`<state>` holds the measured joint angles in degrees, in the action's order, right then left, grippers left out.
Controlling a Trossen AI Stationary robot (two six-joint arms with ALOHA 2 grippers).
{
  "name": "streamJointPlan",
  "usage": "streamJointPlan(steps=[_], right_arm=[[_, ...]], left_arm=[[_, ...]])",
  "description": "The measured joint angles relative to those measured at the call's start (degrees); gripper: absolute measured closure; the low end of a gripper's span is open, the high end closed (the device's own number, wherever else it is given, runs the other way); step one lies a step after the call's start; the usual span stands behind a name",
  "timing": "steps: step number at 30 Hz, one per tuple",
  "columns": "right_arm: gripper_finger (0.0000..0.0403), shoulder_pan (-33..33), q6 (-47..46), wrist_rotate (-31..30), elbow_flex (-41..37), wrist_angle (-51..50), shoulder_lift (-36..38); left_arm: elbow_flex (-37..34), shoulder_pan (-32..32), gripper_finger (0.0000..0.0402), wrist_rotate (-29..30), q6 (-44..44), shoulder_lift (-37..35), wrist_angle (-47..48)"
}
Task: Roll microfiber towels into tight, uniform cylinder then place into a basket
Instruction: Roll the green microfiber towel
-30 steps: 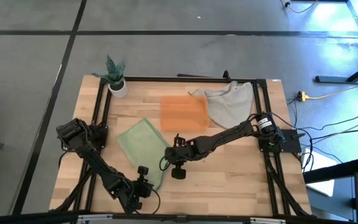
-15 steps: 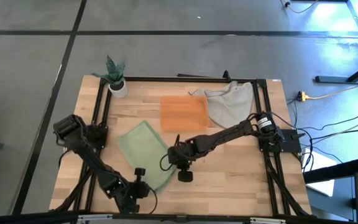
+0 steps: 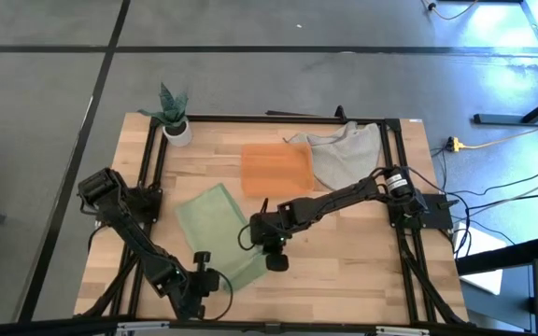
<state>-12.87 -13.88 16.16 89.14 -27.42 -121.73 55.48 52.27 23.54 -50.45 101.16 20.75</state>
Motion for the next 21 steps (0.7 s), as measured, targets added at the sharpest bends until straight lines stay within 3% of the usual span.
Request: streamJointPlan(steps=[10,21], right_arm=[[0.0388,-1.1,4.1,-0.2,0.0,0.8,0.0],[0.0325,-3.4,17.0,-0.2,0.0,3.8,0.0]], left_arm=[[0.0,0.1,0.0401,-0.6,0.0,0.0,1.2],[0.0,0.9,0.0401,-2.6,0.0,0.1,5.0]])
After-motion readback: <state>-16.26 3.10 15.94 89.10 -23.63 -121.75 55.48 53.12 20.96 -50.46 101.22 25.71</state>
